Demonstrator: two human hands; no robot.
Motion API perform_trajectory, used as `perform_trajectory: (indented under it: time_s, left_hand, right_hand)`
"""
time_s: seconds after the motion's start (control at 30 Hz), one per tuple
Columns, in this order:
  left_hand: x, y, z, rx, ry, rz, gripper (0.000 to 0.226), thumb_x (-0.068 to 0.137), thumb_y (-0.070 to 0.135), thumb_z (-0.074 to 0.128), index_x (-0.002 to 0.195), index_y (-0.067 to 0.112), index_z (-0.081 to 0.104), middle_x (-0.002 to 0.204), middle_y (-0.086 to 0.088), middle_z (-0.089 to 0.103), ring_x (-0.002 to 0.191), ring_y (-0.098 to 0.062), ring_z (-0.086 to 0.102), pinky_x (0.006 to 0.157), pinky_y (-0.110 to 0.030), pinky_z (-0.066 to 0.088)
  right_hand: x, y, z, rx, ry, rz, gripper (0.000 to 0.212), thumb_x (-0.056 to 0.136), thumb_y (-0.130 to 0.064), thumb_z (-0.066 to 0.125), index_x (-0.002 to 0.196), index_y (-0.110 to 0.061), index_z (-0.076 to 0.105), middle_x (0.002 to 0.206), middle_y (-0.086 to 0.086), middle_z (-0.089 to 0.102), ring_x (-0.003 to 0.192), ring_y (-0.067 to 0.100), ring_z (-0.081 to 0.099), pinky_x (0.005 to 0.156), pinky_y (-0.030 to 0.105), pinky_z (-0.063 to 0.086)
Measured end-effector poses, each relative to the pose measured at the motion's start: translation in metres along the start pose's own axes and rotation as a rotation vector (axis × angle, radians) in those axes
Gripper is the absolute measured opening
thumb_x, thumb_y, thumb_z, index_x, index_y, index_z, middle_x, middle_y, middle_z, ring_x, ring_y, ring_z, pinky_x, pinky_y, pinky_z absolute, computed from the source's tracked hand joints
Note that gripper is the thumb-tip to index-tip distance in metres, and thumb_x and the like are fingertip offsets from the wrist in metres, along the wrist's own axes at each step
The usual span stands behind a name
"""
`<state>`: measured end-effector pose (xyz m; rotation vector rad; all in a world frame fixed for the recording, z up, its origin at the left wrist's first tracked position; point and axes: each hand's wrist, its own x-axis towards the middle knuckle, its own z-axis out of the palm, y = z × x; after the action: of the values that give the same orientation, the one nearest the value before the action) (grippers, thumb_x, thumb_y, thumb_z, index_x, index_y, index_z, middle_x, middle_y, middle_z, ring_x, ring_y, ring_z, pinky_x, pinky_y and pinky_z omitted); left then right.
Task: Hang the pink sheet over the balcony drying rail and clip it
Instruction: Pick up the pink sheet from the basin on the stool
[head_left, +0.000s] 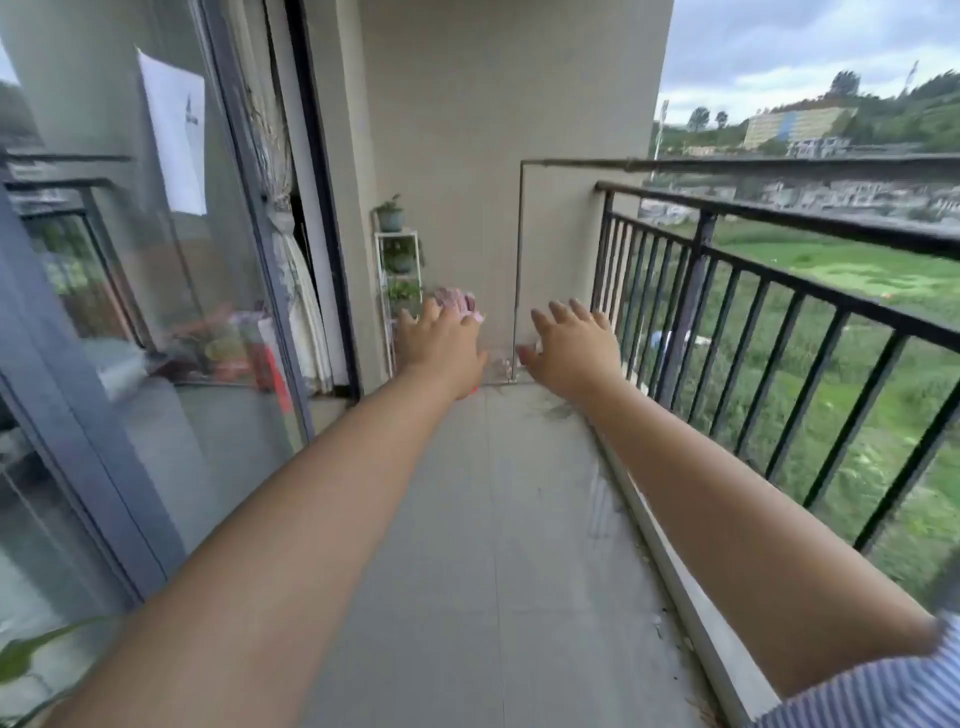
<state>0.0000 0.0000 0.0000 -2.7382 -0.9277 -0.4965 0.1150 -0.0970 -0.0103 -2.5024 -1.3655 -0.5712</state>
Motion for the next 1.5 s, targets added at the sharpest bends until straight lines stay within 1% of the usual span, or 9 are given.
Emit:
perform_trajectory:
  time_s: [0.1, 0.23, 0.4, 0.53, 0.67, 0.8, 1.1, 1.3, 1.5]
  left_hand:
    - [0.031, -0.011, 0.055, 0.028, -0.121, -0.013, 0.049, 0.092, 0.039, 0.037, 0.135, 0.017, 0.036, 0.143, -0.012, 0.036, 0.138, -0.03, 0.021, 0.108, -0.043, 0.023]
    - [0.101, -0.041, 0.139, 0.007, -0.233, -0.017, 0.047, 0.091, 0.04, 0.036, 0.13, 0.014, 0.041, 0.138, -0.012, 0.041, 0.13, -0.029, 0.031, 0.102, -0.043, 0.03]
    - [0.211, -0.082, 0.217, -0.019, -0.356, 0.02, 0.049, 0.091, 0.04, 0.039, 0.133, 0.014, 0.038, 0.141, -0.01, 0.038, 0.132, -0.028, 0.029, 0.102, -0.042, 0.03]
    - [0.3, -0.108, 0.263, -0.064, -0.385, 0.001, 0.05, 0.091, 0.036, 0.04, 0.134, 0.013, 0.034, 0.146, -0.011, 0.032, 0.136, -0.028, 0.024, 0.104, -0.043, 0.029]
    - [0.391, -0.121, 0.322, -0.038, -0.421, 0.032, 0.049, 0.091, 0.034, 0.039, 0.134, 0.012, 0.033, 0.144, -0.012, 0.034, 0.132, -0.029, 0.029, 0.104, -0.042, 0.029]
    - [0.497, -0.128, 0.391, -0.003, -0.437, 0.048, 0.047, 0.091, 0.036, 0.039, 0.132, 0.012, 0.035, 0.141, -0.012, 0.038, 0.131, -0.028, 0.03, 0.104, -0.041, 0.029]
    - [0.772, -0.183, 0.496, 0.001, -0.397, -0.078, 0.044, 0.09, 0.036, 0.041, 0.126, 0.011, 0.041, 0.134, -0.011, 0.044, 0.129, -0.028, 0.034, 0.102, -0.041, 0.031]
    - [0.924, -0.23, 0.587, 0.009, -0.416, -0.12, 0.048, 0.091, 0.039, 0.04, 0.132, 0.013, 0.037, 0.139, -0.009, 0.04, 0.13, -0.027, 0.032, 0.104, -0.04, 0.03]
    - [1.099, -0.276, 0.681, -0.027, -0.428, -0.088, 0.05, 0.091, 0.039, 0.038, 0.135, 0.015, 0.034, 0.142, -0.01, 0.037, 0.134, -0.027, 0.028, 0.106, -0.042, 0.027]
  right_hand:
    - [0.03, 0.003, 0.06, 0.008, -0.087, 0.005, 0.049, 0.087, -0.043, 0.041, 0.127, -0.014, 0.045, 0.135, 0.011, 0.044, 0.132, 0.029, 0.029, 0.106, 0.043, 0.027]
    - [0.099, 0.008, 0.149, 0.014, -0.209, 0.025, 0.046, 0.087, -0.04, 0.043, 0.124, -0.012, 0.047, 0.136, 0.011, 0.043, 0.131, 0.028, 0.031, 0.105, 0.042, 0.029]
    - [0.208, 0.008, 0.23, 0.018, -0.336, 0.082, 0.048, 0.087, -0.043, 0.042, 0.125, -0.014, 0.044, 0.132, 0.01, 0.046, 0.128, 0.028, 0.034, 0.103, 0.043, 0.03]
    - [0.286, 0.021, 0.28, 0.048, -0.398, 0.123, 0.05, 0.088, -0.043, 0.043, 0.129, -0.014, 0.04, 0.135, 0.009, 0.044, 0.131, 0.028, 0.031, 0.105, 0.043, 0.029]
    - [0.371, 0.045, 0.344, 0.085, -0.417, 0.156, 0.054, 0.088, -0.042, 0.043, 0.134, -0.014, 0.033, 0.141, 0.009, 0.037, 0.135, 0.028, 0.026, 0.109, 0.041, 0.026]
    - [0.476, 0.078, 0.418, 0.091, -0.428, 0.157, 0.053, 0.088, -0.041, 0.044, 0.132, -0.015, 0.035, 0.14, 0.009, 0.038, 0.134, 0.028, 0.027, 0.108, 0.042, 0.025]
    - [0.755, 0.143, 0.542, 0.122, -0.433, 0.069, 0.05, 0.087, -0.039, 0.045, 0.13, -0.015, 0.038, 0.136, 0.01, 0.043, 0.13, 0.03, 0.032, 0.106, 0.041, 0.028]
    - [0.911, 0.16, 0.642, 0.131, -0.449, 0.038, 0.047, 0.084, -0.038, 0.05, 0.124, -0.015, 0.044, 0.134, 0.01, 0.045, 0.129, 0.028, 0.034, 0.106, 0.043, 0.031]
    - [1.078, 0.185, 0.744, 0.123, -0.463, 0.107, 0.045, 0.084, -0.038, 0.046, 0.123, -0.015, 0.045, 0.128, 0.01, 0.049, 0.124, 0.027, 0.039, 0.101, 0.042, 0.033]
